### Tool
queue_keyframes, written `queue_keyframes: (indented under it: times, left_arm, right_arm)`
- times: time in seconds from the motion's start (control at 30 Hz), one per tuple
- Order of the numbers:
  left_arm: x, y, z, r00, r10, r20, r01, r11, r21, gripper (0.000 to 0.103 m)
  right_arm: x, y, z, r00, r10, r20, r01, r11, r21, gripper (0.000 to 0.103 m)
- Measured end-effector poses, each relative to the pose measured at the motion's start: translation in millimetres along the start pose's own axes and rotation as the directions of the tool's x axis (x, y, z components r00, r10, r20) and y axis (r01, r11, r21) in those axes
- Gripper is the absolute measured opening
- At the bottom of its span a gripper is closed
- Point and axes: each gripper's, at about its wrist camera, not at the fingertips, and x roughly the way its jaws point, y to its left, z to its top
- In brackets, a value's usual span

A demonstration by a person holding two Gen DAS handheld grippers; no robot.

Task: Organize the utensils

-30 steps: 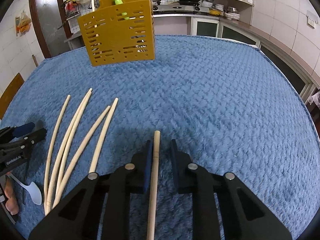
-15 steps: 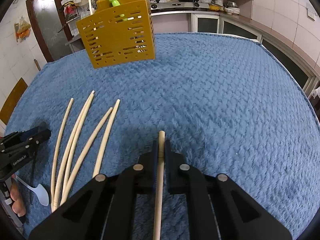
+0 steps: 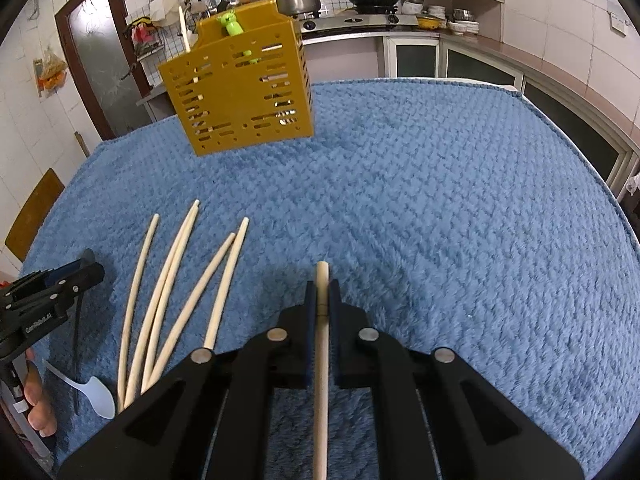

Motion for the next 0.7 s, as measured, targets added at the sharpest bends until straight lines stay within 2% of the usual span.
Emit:
queue_keyframes:
  times: [0.13,0.37,0.7]
  left_arm:
    - [-6.2,0.8,2.4,1.0,-0.008,0.021,0.008,1.0,-0.003,0.034]
    - [-1.1,1.9,2.9,1.0,-0.011,0.008,0.012,1.0,-0.005,0.034]
    - [0.9,2.9,3.1,1.0,-0.014,0.008,0.014,1.0,-0.007,0.034]
  right_arm:
    - [-3.5,-0.3,2.1,1.0,0.001,0.011,-0.001,1.0,0.001,0.006]
    - [12.5,2.6,2.9,0.998,-0.028,-0.058,0.027,0.999,-0.02,0.006]
    - [18.6,0.0,0.7,0.998,-0.026,-0.056,0.025,1.0,-0.019,0.007]
